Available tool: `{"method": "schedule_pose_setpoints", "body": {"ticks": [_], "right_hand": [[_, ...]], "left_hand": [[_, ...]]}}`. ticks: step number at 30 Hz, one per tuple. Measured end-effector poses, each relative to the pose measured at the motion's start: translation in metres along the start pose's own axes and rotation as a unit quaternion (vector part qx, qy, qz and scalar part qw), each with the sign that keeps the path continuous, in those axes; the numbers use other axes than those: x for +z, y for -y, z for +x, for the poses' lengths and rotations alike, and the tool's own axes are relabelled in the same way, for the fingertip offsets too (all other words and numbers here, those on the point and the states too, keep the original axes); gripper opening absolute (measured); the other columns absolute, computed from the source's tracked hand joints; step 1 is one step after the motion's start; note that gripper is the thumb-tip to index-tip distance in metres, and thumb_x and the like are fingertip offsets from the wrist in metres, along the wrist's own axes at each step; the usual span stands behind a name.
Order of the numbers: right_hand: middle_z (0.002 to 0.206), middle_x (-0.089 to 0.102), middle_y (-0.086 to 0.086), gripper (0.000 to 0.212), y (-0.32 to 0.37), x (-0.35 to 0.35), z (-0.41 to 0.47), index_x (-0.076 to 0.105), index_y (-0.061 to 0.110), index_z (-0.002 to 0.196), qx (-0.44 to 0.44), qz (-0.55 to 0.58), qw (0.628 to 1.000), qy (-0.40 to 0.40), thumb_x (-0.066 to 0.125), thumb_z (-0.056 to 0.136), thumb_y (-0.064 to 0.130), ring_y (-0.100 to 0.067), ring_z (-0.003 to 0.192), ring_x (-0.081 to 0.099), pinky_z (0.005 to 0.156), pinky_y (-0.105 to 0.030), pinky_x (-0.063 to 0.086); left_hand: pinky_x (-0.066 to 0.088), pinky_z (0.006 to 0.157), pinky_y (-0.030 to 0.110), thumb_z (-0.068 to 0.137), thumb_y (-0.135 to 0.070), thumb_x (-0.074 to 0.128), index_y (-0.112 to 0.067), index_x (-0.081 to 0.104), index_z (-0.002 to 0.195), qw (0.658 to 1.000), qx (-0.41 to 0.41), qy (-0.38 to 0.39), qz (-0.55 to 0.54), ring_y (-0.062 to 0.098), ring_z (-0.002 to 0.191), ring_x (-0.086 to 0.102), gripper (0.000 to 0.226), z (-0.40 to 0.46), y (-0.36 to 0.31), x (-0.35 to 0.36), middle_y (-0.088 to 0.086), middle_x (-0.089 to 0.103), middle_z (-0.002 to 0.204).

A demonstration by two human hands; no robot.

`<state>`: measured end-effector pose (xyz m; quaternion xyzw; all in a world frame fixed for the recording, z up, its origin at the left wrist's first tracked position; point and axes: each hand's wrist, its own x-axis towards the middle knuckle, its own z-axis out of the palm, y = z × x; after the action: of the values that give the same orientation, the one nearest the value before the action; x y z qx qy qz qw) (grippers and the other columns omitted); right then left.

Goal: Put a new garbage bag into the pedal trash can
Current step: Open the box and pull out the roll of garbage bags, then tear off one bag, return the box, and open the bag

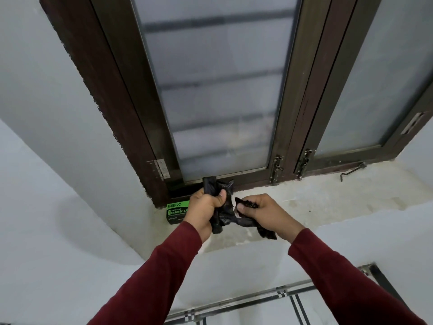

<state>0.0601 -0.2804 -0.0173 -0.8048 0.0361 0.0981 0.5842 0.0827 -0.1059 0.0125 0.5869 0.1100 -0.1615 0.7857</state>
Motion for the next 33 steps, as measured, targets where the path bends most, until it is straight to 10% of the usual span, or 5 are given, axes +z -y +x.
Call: {"method": "schedule_pose_setpoints", "body": {"ticks": [5,12,20,26,33], "right_hand": [[0.064,0.062,0.003,0.023,0.009,-0.004,-0.01,0.081,0.019,0.084,0.01,-0.043,0.991,0.124,0.079,0.085,0.041,-0.005,0.056,0.051,0.058,-0.02,0.04],[0.088,0.074,-0.002,0.022,0.011,-0.042,0.022,0.08,0.023,0.102,-0.005,-0.247,0.93,-0.273,0.07,0.093,0.04,-0.023,0.082,0.069,0.068,-0.026,0.048],[0.073,0.058,-0.021,0.024,0.01,-0.023,0.019,0.063,0.005,0.085,0.147,0.133,0.979,-0.049,0.059,0.065,0.018,-0.025,0.063,0.053,0.061,-0.039,0.048],[0.103,0.065,-0.006,0.038,-0.014,-0.021,0.034,0.066,0.033,0.08,0.036,-0.138,0.989,-0.029,0.049,0.082,-0.001,-0.027,0.094,0.058,0.078,-0.029,0.047],[0.1,0.066,0.014,0.038,-0.029,-0.03,0.043,0.069,0.034,0.094,-0.098,-0.518,0.816,-0.236,0.067,0.077,0.0,-0.024,0.1,0.042,0.075,-0.038,0.037]], "left_hand": [[0.057,0.063,0.035,0.094,0.006,0.064,-0.012,0.07,0.088,0.999,0.0,-0.031,0.032,0.025,0.07,0.066,0.02,0.009,0.003,-0.007,0.005,0.07,0.075],[0.053,0.054,0.026,0.095,0.008,0.063,-0.01,0.068,0.088,0.998,-0.041,0.027,0.04,0.014,0.056,0.064,0.02,-0.002,0.014,-0.006,0.003,0.068,0.072],[0.064,0.064,0.039,0.095,-0.007,0.067,-0.004,0.067,0.114,0.994,-0.082,-0.01,-0.073,0.028,0.079,0.071,0.02,0.004,0.008,-0.012,0.014,0.074,0.093],[0.059,0.084,0.045,0.095,-0.016,0.05,-0.006,0.068,0.106,0.983,-0.127,-0.002,-0.129,0.03,0.085,0.066,0.023,0.004,0.009,-0.011,0.015,0.069,0.094],[0.045,0.086,0.041,0.093,-0.013,0.061,-0.019,0.065,0.1,0.996,-0.075,-0.018,0.05,0.021,0.09,0.061,0.01,0.005,0.014,-0.013,0.004,0.071,0.094]]}}
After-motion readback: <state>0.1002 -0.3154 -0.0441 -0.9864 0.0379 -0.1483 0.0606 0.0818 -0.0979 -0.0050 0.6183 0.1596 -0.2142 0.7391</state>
